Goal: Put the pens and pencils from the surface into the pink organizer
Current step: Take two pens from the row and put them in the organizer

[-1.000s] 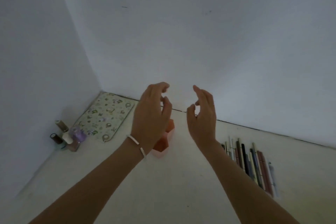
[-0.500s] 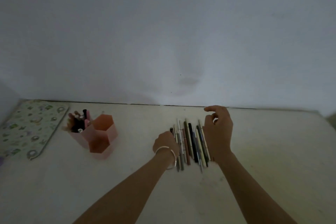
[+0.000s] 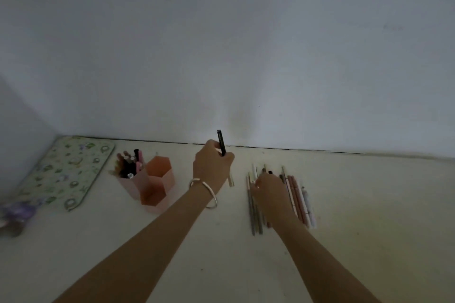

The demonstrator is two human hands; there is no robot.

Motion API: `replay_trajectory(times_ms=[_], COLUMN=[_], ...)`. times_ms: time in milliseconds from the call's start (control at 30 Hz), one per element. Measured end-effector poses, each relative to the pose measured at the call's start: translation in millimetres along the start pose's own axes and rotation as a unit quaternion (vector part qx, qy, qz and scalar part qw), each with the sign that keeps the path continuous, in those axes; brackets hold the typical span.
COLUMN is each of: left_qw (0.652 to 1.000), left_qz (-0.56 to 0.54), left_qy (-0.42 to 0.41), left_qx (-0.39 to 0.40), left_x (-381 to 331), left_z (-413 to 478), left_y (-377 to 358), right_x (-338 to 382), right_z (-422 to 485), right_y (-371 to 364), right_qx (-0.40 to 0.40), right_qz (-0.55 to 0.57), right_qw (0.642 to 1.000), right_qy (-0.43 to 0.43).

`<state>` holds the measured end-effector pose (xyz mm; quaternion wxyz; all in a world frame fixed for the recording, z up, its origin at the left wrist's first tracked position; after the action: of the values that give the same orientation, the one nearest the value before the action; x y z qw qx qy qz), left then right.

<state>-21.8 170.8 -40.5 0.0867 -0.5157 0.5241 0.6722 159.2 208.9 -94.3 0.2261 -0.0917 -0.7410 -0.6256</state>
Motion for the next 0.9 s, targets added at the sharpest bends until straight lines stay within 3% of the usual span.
replay_trajectory(times_ms=[133,333,900], left_qw=[0.997,0.993,0.995], left_qz=[-0.060,-0.091,-0.087], left_qy=[-0.054,-0.063,-0.050], left_qx=[-0.018,-0.036,-0.012], left_x=[-15,-12,-2], left_z=[-4,-16,-35], left_y=[38,63,73], right_x=[3,12,31], right_z=[1,4,6], right_y=[-30,-39,-54], right_qx=[0.039,0.042,0.042], right_qz=[-0.098,-0.175,-0.205], right_qw=[0.994,0.984,0.977], right_qy=[-0.017,-0.004,-0.036])
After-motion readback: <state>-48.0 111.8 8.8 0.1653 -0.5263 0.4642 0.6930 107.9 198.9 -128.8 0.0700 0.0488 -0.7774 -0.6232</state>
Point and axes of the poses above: each hand's wrist, its own z-axis towards the middle knuckle, its own y-axis out of the back of the hand, x = y × z, the point moved 9 cm from there along z, towards the middle knuckle, and after that the axes turned 4 degrees about z, right-handed, at the moved point
